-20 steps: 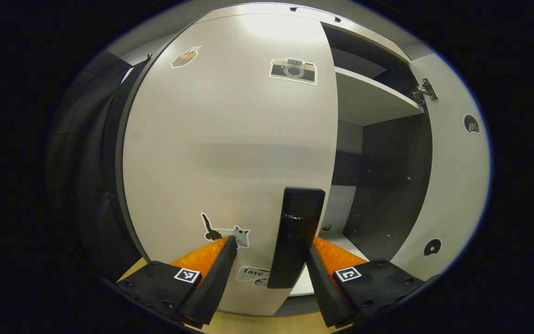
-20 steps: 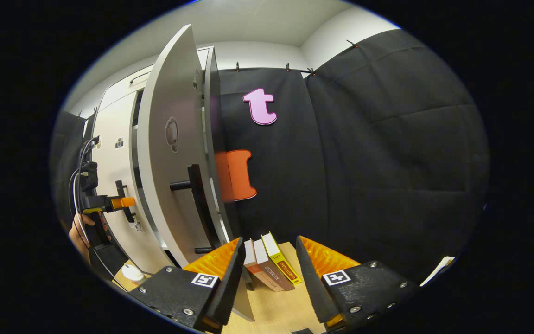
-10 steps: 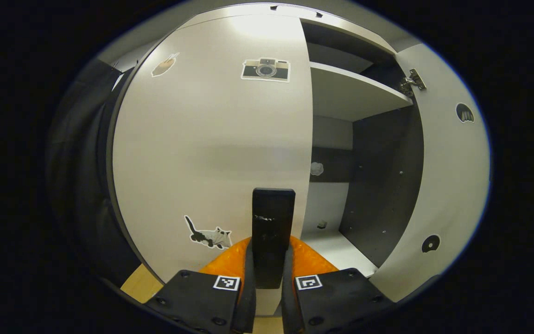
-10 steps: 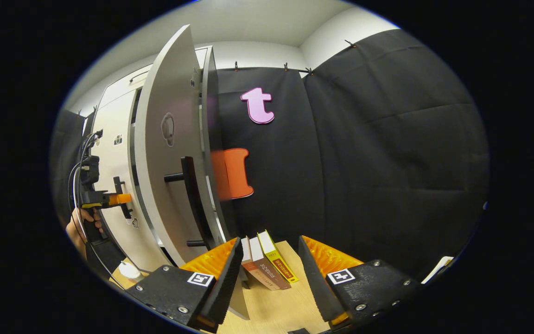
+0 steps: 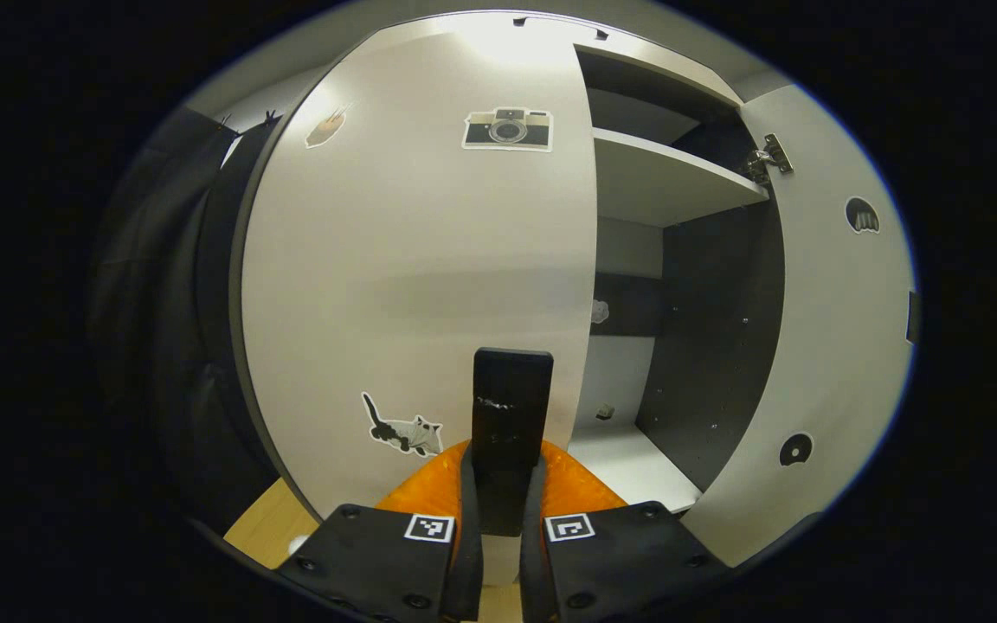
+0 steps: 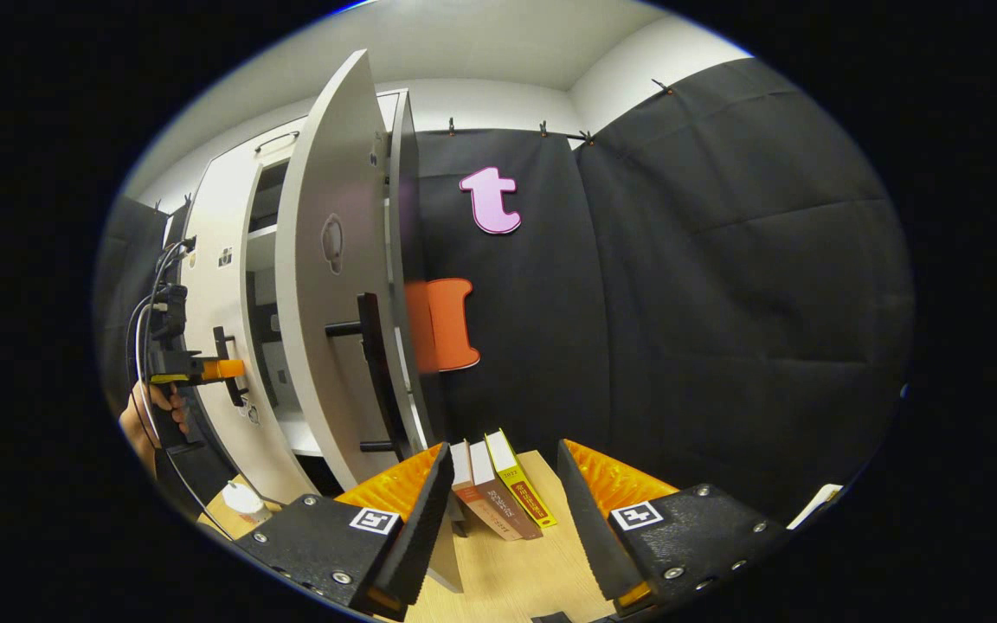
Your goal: Open the right door of the double-door shoe cabinet with the right hand, and open the left door with the left hand.
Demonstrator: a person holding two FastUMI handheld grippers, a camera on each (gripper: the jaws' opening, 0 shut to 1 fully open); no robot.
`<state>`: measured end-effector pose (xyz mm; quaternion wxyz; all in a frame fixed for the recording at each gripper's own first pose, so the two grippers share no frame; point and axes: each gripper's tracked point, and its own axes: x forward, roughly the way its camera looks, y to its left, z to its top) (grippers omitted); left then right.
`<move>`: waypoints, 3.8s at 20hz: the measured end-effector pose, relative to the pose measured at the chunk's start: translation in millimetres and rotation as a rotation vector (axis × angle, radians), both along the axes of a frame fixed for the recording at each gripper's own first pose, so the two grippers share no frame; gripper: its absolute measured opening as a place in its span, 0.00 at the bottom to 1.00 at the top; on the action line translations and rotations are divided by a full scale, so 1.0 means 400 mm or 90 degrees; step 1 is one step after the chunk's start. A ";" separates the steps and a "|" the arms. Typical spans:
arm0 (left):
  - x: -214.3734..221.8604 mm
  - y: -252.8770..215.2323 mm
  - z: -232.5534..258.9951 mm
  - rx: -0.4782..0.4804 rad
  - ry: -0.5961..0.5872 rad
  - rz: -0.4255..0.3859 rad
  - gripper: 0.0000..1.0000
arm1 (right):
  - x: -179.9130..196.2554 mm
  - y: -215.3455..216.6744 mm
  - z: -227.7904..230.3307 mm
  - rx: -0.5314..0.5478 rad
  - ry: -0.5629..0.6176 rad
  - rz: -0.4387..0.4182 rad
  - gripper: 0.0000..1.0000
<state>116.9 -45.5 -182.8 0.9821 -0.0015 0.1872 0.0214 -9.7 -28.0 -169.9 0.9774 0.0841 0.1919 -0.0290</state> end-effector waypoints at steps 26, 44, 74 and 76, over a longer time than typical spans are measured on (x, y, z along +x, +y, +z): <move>-0.284 0.154 0.077 0.004 0.009 0.154 0.20 | -0.004 0.003 -0.016 0.011 -0.001 0.091 0.74; -0.381 0.258 0.107 0.001 0.015 0.130 0.19 | -0.052 0.089 0.026 -0.032 0.010 0.071 0.74; -0.536 0.493 0.237 0.092 -0.070 0.183 0.08 | -0.059 0.398 0.200 -0.044 -0.073 0.154 0.74; -0.551 0.454 0.286 0.088 -0.103 0.175 0.12 | -0.041 0.430 0.232 -0.032 -0.095 0.186 0.74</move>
